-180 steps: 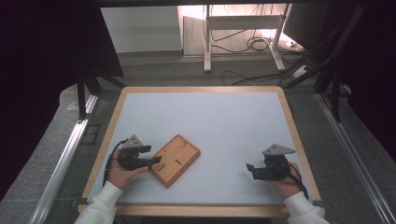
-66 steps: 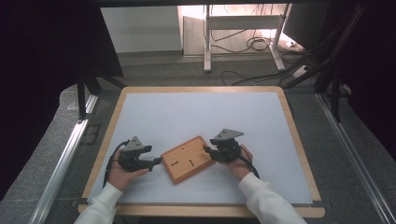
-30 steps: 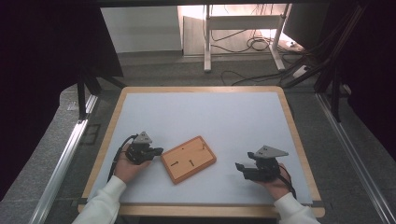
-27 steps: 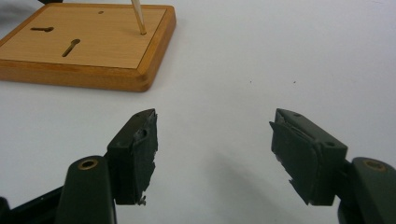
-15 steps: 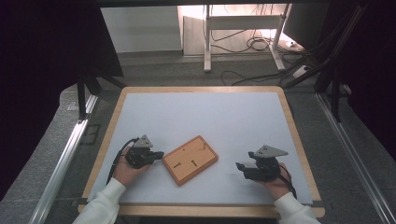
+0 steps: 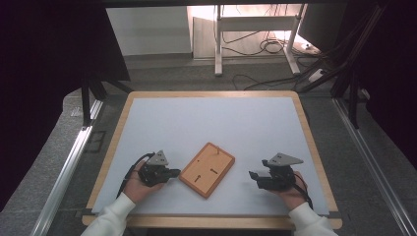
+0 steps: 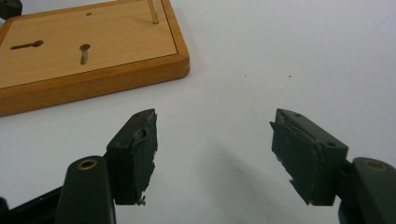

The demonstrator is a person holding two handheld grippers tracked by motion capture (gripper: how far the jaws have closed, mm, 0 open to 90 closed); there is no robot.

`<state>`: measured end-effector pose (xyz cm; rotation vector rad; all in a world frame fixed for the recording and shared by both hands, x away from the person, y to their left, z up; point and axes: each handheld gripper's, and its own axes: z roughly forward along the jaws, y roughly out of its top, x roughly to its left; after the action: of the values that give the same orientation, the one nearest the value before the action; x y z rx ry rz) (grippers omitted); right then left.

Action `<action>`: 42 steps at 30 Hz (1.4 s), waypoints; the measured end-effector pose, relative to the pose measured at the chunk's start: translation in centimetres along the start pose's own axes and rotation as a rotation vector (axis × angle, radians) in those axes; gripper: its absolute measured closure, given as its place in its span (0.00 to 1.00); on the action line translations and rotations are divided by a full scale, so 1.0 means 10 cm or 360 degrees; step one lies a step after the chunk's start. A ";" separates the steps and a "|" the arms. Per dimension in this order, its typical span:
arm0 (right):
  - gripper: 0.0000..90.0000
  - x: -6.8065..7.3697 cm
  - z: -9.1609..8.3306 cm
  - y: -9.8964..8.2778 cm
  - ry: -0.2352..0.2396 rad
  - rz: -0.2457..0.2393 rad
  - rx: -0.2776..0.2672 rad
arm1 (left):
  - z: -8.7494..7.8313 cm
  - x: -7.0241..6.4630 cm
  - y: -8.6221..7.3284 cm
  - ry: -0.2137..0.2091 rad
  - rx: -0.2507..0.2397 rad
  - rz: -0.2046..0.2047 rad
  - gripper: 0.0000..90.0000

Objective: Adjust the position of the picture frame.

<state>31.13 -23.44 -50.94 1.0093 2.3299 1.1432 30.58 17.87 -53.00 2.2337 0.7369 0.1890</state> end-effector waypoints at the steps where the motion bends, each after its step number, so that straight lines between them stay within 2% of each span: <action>1: 0.35 0.00 0.00 0.00 0.0000 0.0002 0.0000 | 0.01 -0.02 0.01 -0.0005 -0.0001 0.0006 1.00; 4: 0.35 -0.01 0.00 0.00 -0.0002 0.0002 0.0003 | 0.03 -0.07 0.03 -0.0030 0.0010 0.0030 1.00; 18: 0.35 -0.03 0.01 0.00 -0.0011 0.0008 0.0004 | 0.15 -0.24 0.13 -0.0110 0.0005 0.0059 1.00; 27: 0.35 -0.05 0.02 0.00 -0.0015 0.0023 0.0005 | 0.17 -0.26 0.16 -0.0119 -0.0010 0.0061 1.00; 29: 0.35 -0.06 0.01 0.00 -0.0016 0.0027 0.0003 | 0.12 -0.24 0.16 -0.0060 -0.0015 0.0055 1.00; 30: 0.35 -0.06 0.01 0.00 -0.0018 0.0029 -0.0001 | 0.10 -0.22 0.15 -0.0042 -0.0036 0.0031 0.99; 31: 0.35 -0.07 0.01 0.00 -0.0019 0.0033 -0.0004 | 0.06 -0.19 0.14 -0.0011 -0.0051 0.0010 0.95; 32: 0.35 -0.07 0.01 0.00 -0.0019 0.0033 -0.0004 | 0.01 -0.14 0.12 0.0032 -0.0082 -0.0034 0.95; 35: 0.35 -0.08 0.02 0.01 -0.0022 0.0041 -0.0004 | -0.08 -0.03 0.06 0.0102 -0.0137 -0.0162 0.87; 37: 0.35 -0.09 0.04 0.01 -0.0028 0.0043 0.0003 | -0.13 0.04 0.01 0.0172 -0.0171 -0.0259 0.77; 39: 0.35 -0.10 0.06 0.02 -0.0030 0.0052 0.0012 | -0.15 0.09 -0.02 0.0206 -0.0185 -0.0311 0.67; 40: 0.35 -0.10 0.07 0.02 -0.0032 0.0053 0.0019 | -0.16 0.11 -0.03 0.0225 -0.0190 -0.0338 0.57; 42: 0.35 -0.11 0.09 0.03 -0.0041 0.0065 0.0027 | -0.18 0.14 -0.04 0.0235 -0.0202 -0.0370 0.54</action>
<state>32.57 -23.60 -51.22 1.0760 2.3126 1.1214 30.92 19.94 -52.16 2.0112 1.0278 0.2800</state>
